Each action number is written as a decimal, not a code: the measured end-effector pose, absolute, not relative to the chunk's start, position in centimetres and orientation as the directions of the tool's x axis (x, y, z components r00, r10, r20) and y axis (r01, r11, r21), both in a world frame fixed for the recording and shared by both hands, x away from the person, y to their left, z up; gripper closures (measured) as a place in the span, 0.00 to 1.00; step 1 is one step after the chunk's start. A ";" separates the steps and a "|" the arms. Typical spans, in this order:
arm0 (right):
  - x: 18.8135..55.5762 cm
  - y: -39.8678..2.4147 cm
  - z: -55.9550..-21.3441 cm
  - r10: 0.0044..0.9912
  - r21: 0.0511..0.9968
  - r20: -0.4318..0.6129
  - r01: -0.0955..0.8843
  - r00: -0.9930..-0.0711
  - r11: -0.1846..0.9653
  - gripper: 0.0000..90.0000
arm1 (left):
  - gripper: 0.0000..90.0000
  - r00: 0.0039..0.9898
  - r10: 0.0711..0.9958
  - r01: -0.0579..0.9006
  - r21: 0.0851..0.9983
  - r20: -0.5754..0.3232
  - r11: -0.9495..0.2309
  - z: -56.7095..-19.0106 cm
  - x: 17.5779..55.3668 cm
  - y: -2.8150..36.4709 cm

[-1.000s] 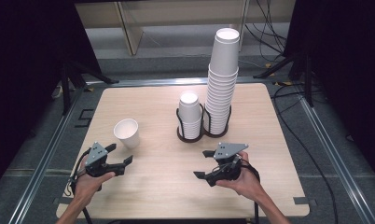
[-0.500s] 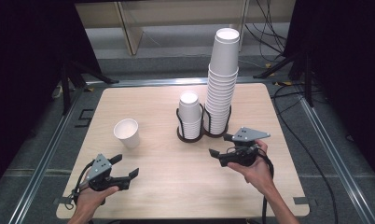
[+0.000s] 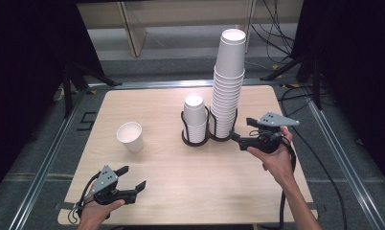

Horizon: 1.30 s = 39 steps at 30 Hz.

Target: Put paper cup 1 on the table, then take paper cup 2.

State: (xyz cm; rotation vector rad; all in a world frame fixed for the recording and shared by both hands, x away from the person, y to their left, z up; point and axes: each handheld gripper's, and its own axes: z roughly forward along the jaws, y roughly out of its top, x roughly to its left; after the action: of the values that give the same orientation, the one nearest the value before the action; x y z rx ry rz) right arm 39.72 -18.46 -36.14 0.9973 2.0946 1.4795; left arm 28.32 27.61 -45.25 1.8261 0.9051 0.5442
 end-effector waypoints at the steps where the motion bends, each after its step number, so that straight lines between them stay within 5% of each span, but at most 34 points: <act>1: 39.9 -18.5 -35.8 0.745 0.930 0.093 0.324 -0.661 0.171 0.19 | 0.16 0.623 0.782 0.344 0.908 -0.032 -0.237 -45.3 28.2 27.6; 39: 46.0 -18.1 -25.2 0.795 0.975 0.045 0.198 -0.606 0.096 0.17 | 0.16 0.642 0.766 0.351 0.892 -0.007 -0.286 -46.1 28.4 27.4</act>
State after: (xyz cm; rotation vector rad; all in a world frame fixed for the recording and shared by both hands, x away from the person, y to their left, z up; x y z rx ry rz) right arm 45.99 -18.13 -25.21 0.9700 1.8734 1.5386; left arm 28.38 27.43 -46.08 1.8859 0.8848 0.5343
